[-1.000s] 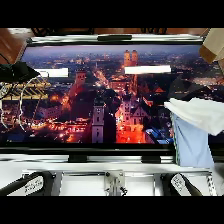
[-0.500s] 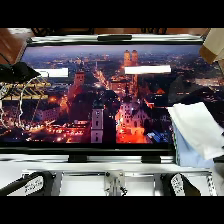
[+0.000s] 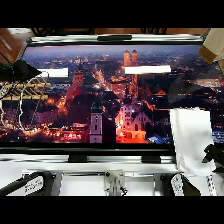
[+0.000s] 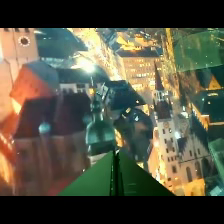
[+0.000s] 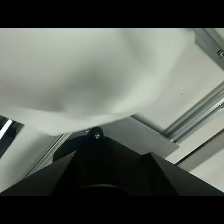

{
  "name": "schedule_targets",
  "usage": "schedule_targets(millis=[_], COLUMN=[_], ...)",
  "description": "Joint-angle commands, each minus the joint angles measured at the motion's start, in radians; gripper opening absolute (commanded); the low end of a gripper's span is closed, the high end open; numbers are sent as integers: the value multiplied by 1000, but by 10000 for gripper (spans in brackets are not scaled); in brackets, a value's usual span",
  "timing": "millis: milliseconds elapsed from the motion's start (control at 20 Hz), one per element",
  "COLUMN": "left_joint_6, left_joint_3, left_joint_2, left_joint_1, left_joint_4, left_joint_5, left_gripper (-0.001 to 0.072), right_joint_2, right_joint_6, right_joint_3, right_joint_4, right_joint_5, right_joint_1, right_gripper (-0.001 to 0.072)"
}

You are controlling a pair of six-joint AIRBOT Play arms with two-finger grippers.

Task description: Fold the shirts.

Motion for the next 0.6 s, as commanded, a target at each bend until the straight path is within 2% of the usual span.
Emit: schedule_targets(millis=[0, 100, 150, 250, 350, 400, 450, 500, 550], left_joint_6=[38, 1, -69, -157, -215, -243, -293, -333, -331], left_joint_3=[0, 9, 23, 49, 56, 56, 56, 56, 54], left_joint_2=[-10, -34, -57, -117, -178, -201, -223, -243, -260], left_joint_1=[-9, -62, -103, -213, -318, -351, -383, -404, -415], left_joint_4=[45, 310, 475, 763, 895, 892, 885, 883, 867], left_joint_5=[10, 41, 35, 10, -26, -43, -73, -115, -164], left_gripper=[38, 37, 37, 37, 41, 146, 507, 705, 719], right_joint_2=[-4, -64, -108, -204, -282, -314, -358, -408, -459], right_joint_6=[-33, -53, -74, -71, 2, 71, 138, 160, 160], right_joint_3=[125, 359, 477, 684, 771, 768, 757, 742, 732], right_joint_4=[-6, 68, 111, 148, 141, 132, 127, 168, 242], right_joint_5=[-91, -174, -206, -245, -301, -338, -367, -383, -378], right_joint_1=[1, 25, 71, 248, 497, 616, 726, 797, 836], right_gripper=[534, 531, 483, 481, 482, 485, 500, 500, 500])
